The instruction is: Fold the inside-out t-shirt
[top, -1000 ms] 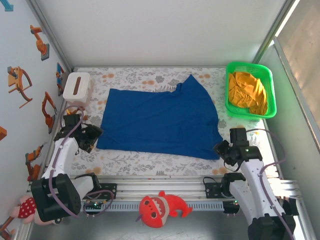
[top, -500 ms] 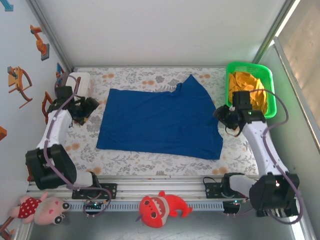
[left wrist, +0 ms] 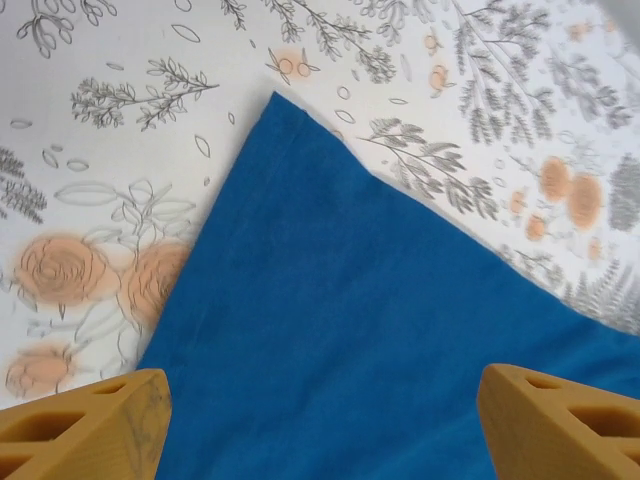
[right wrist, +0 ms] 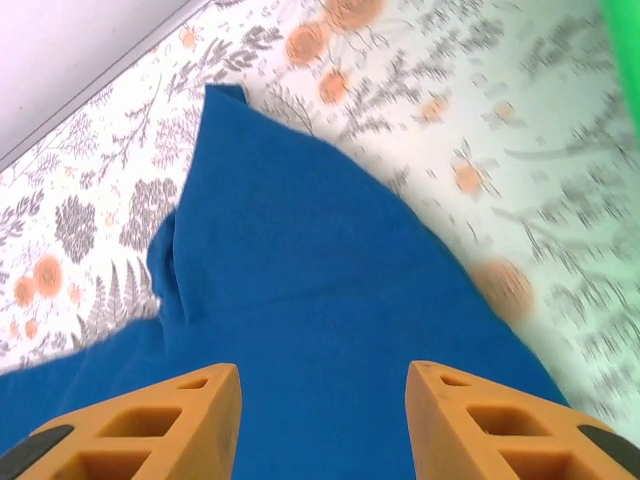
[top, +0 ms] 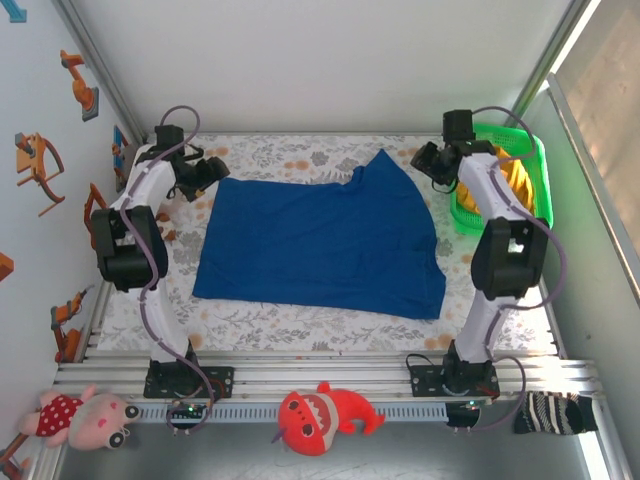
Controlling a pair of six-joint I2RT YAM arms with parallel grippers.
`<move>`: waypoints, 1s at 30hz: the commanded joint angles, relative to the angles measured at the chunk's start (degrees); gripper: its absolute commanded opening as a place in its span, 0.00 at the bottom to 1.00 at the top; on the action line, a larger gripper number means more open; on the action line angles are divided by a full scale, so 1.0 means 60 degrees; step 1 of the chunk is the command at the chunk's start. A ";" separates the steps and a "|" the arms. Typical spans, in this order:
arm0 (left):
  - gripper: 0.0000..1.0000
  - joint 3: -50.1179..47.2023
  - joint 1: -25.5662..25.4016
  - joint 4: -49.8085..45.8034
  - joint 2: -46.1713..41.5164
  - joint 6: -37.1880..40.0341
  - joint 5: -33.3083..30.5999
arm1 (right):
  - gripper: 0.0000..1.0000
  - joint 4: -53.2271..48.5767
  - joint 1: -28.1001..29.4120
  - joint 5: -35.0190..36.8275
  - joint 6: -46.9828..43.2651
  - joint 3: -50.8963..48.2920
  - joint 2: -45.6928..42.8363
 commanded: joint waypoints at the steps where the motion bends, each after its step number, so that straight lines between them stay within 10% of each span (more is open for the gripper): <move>1: 0.80 0.0778 0.0042 -0.0751 0.0504 0.0561 -0.0451 | 0.46 -0.0277 0.0230 -0.0072 -0.0333 0.1845 0.1467; 8: 0.80 0.2336 0.0028 -0.1405 0.1899 0.1058 -0.0888 | 0.47 -0.1341 0.0612 0.0153 -0.0789 0.6122 0.4715; 30: 0.80 0.3729 -0.0163 -0.1771 0.3331 0.1150 -0.0393 | 0.50 0.1618 0.0978 0.0414 -0.1213 0.7846 0.7593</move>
